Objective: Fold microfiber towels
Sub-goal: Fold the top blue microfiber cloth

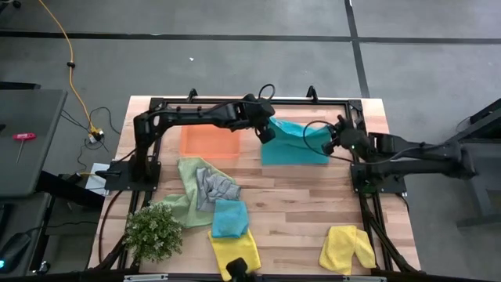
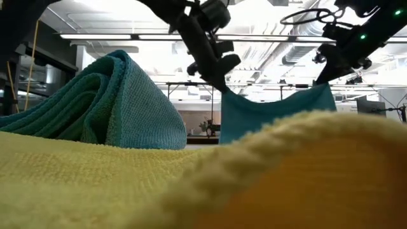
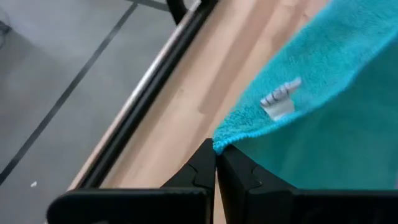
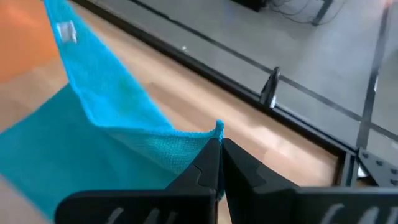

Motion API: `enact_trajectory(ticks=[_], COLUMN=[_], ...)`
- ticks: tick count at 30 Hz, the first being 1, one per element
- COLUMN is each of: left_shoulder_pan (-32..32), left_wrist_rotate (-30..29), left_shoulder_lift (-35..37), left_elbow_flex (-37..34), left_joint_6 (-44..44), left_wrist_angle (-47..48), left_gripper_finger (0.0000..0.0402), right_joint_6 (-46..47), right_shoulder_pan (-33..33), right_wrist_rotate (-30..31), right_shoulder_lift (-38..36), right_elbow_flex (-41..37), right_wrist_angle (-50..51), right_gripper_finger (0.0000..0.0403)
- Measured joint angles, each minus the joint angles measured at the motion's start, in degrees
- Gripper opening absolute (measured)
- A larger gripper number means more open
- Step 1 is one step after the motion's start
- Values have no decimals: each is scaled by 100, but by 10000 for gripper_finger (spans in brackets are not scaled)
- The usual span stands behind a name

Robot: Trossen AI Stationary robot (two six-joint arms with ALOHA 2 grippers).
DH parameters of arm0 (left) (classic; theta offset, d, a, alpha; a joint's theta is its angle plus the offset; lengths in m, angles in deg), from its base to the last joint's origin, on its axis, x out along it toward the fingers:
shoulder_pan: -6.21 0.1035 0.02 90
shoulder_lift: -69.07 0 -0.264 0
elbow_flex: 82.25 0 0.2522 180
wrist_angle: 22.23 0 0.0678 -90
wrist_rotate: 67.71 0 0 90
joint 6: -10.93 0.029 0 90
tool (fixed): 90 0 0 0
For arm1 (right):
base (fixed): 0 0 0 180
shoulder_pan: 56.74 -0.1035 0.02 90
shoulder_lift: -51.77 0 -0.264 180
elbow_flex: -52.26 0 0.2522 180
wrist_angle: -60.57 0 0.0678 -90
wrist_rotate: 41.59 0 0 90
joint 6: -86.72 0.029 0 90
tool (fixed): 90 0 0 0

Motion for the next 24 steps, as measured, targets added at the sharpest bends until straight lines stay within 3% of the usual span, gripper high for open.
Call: enact_trajectory(ticks=[7, 13, 24], left_shoulder_pan=[244, 423, 662], left_wrist_rotate=[-10, -64, 20], left_shoulder_lift=[-134, -132, -426], left_elbow_flex=[-2, -2, 2], left_joint_6=[-42, -57, -145], left_wrist_angle=[-200, -447, -370], left_gripper_finger=[0, 0, 0], right_joint_6=[-615, -936, -1194], right_shoulder_pan=[1281, 2204, 3052], right_wrist_rotate=[-914, -1320, -1598], right_shoulder_lift=[304, 929, 2324], right_elbow_flex=[0, 0, 0], right_wrist_angle=[-736, -1251, -2517], right_gripper_finger=[0, 0, 0])
